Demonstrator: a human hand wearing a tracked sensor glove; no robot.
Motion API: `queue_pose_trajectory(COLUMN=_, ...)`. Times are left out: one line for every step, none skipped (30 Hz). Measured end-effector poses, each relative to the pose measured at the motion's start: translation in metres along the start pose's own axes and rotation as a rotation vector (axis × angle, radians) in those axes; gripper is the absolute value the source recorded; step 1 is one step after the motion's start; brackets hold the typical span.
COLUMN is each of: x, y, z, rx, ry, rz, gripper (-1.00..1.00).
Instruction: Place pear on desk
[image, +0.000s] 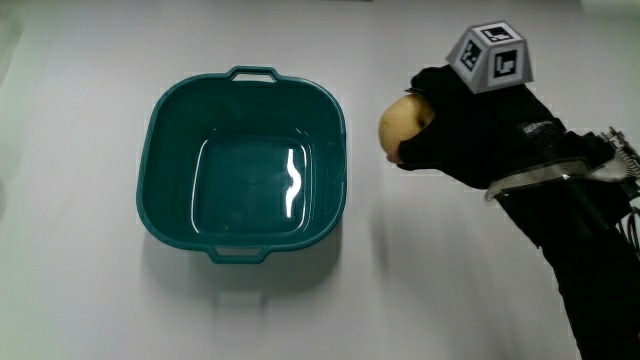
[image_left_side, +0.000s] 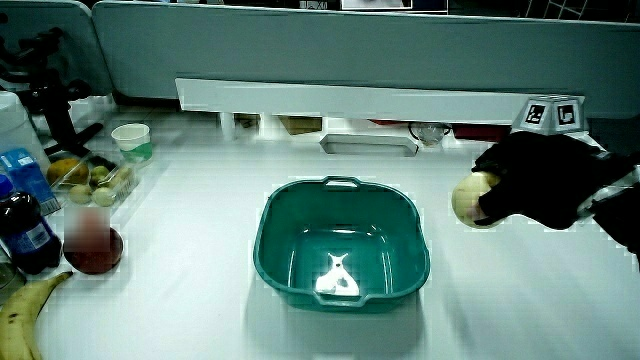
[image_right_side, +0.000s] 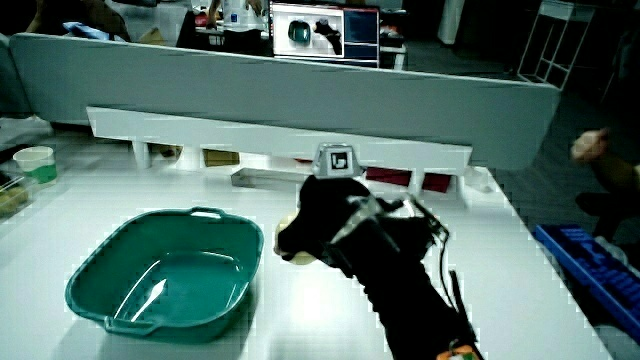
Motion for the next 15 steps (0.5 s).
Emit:
queue_pose_trajectory(x=0.007, y=0.002, z=-0.002, rx=-0.009, ry=0.005, rz=-0.018, gripper=0.00)
queue_pose_trajectory(x=0.014, y=0.004, z=-0.005, rx=-0.010, ry=0.005, rz=-0.040, gripper=0.00)
queue_pose_trajectory(x=0.018, y=0.003, z=-0.006, rx=-0.011, ry=0.028, rz=-0.035, gripper=0.00)
queue_pose_trajectory(x=0.025, y=0.004, z=-0.008, rx=-0.025, ry=0.025, rz=-0.062, gripper=0.00)
queue_pose_trajectory(x=0.031, y=0.005, z=-0.011, rx=-0.015, ry=0.032, rz=-0.082, gripper=0.00)
queue_pose_trajectory(x=0.037, y=0.007, z=-0.015, rx=-0.020, ry=0.013, rz=-0.115, gripper=0.00)
queue_pose_trajectory(x=0.044, y=0.010, z=-0.020, rx=-0.039, ry=0.020, rz=-0.133, gripper=0.00)
queue_pose_trajectory(x=0.049, y=0.011, z=-0.023, rx=-0.049, ry=0.025, rz=-0.146, gripper=0.00)
queue_pose_trajectory(x=0.053, y=0.012, z=-0.026, rx=-0.069, ry=0.049, rz=-0.119, gripper=0.00)
queue_pose_trajectory(x=0.059, y=0.014, z=-0.029, rx=-0.069, ry=0.054, rz=-0.156, gripper=0.00)
queue_pose_trajectory(x=0.066, y=0.016, z=-0.034, rx=-0.071, ry=0.046, rz=-0.187, gripper=0.00)
queue_pose_trajectory(x=0.071, y=0.017, z=-0.037, rx=-0.054, ry=0.047, rz=-0.202, gripper=0.00)
queue_pose_trajectory(x=0.074, y=0.018, z=-0.040, rx=-0.075, ry=0.062, rz=-0.196, gripper=0.00)
queue_pose_trajectory(x=0.077, y=0.018, z=-0.042, rx=-0.076, ry=0.066, rz=-0.202, gripper=0.00)
queue_pose_trajectory(x=0.081, y=0.020, z=-0.046, rx=-0.079, ry=0.062, rz=-0.222, gripper=0.00)
